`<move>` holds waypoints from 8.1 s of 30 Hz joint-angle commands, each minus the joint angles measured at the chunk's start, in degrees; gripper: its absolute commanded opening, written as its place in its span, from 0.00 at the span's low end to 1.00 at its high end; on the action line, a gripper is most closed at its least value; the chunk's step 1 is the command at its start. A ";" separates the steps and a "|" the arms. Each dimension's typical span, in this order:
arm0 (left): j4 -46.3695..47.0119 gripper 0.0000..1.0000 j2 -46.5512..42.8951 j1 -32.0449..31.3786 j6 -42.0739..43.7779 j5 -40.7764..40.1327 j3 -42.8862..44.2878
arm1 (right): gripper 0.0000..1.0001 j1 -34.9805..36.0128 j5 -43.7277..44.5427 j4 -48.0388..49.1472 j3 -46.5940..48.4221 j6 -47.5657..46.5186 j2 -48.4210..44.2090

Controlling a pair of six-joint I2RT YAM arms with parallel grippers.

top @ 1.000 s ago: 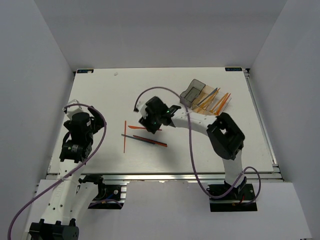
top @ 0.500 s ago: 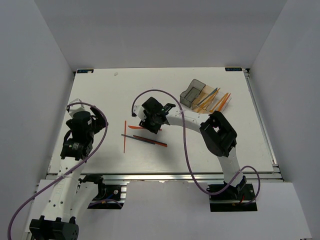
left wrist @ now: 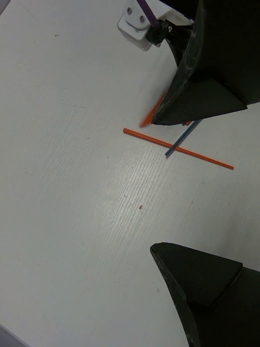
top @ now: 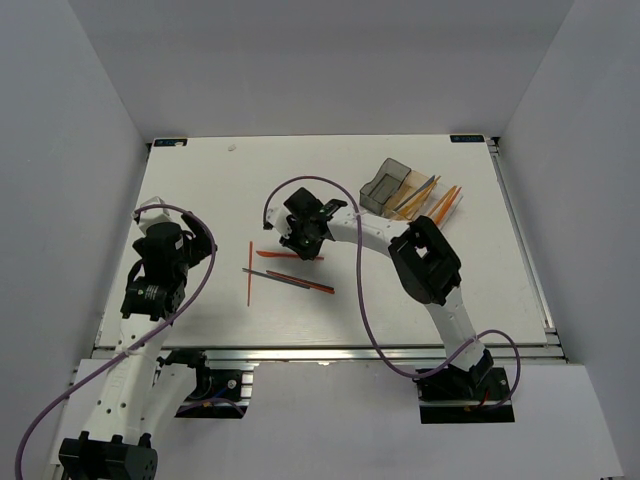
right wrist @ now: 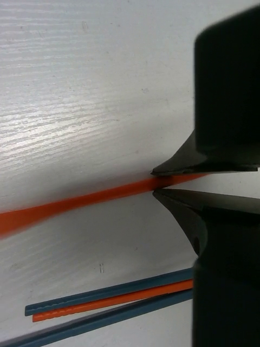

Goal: Sort the eating utensils into containers

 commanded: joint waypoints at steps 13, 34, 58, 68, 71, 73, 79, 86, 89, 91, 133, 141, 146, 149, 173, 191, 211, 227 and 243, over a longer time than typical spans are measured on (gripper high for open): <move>0.98 0.98 -0.29 -0.20 0.66 1.27 0.15 | 0.00 -8.05 4.44 16.13 -12.26 19.71 -14.26; 1.34 0.98 -1.52 -0.20 0.92 1.80 -0.12 | 0.00 -39.10 17.79 31.71 -27.48 67.02 -23.51; 3.61 0.98 1.90 -0.20 1.97 5.47 0.24 | 0.53 -38.32 13.14 31.46 -31.17 61.25 -38.17; -2.26 0.98 41.61 -8.09 3.82 9.11 18.15 | 0.76 -31.20 -2.59 22.76 -46.45 49.38 -59.62; -4.19 0.94 50.49 -10.83 3.04 7.26 23.15 | 0.76 -29.00 -3.47 24.06 -54.17 49.19 -64.89; -5.25 0.91 53.49 -11.88 2.42 3.85 24.49 | 0.76 -28.82 -3.82 23.89 -56.65 49.19 -68.24; -4.03 0.80 56.05 -12.15 1.45 3.47 21.95 | 0.76 -28.56 -5.84 23.63 -63.60 47.53 -74.48; -0.95 0.82 49.63 -12.59 0.13 3.74 17.90 | 0.76 -28.21 -12.16 23.98 -65.81 43.30 -73.52; -3.49 0.81 50.95 -12.76 0.84 3.91 20.36 | 0.76 -27.33 -13.22 24.85 -67.12 43.82 -73.96; -2.98 0.81 48.68 -13.64 0.92 4.35 20.37 | 0.76 -26.71 -13.23 24.77 -67.65 43.74 -75.36; 0.28 0.47 56.48 -12.24 5.23 8.57 18.34 | 0.71 -9.05 -5.76 23.27 -67.13 40.49 -74.31; -0.42 0.20 60.08 -12.24 4.26 6.20 17.38 | 0.71 -9.04 -6.55 24.15 -66.86 41.54 -74.13; -0.60 0.03 60.79 -11.89 2.95 4.44 16.06 | 0.71 -8.87 -6.46 23.98 -66.86 41.81 -75.28; -1.39 0.00 60.53 -10.84 2.24 1.37 15.53 | 0.71 -8.87 -6.29 23.45 -66.95 41.81 -76.15; -3.23 0.00 41.29 0.86 -0.92 0.74 14.04 | 0.72 -8.87 -13.48 32.32 -68.80 44.79 -75.02; 14.86 0.00 16.32 -12.59 -12.34 32.64 3.05 | 0.81 3.17 -3.84 61.41 -52.98 62.98 -44.27; 20.23 0.05 11.57 -13.12 -13.32 39.77 -1.43 | 0.21 5.54 -6.99 66.08 -41.82 65.71 -32.13; 1.14 0.98 6.75 -13.12 4.79 -7.61 2.88 | 0.00 -17.65 29.10 32.25 -25.68 64.30 -27.84; 2.56 0.98 6.57 -13.12 6.46 0.92 2.52 | 0.00 -28.38 40.83 22.30 -0.86 63.16 -6.64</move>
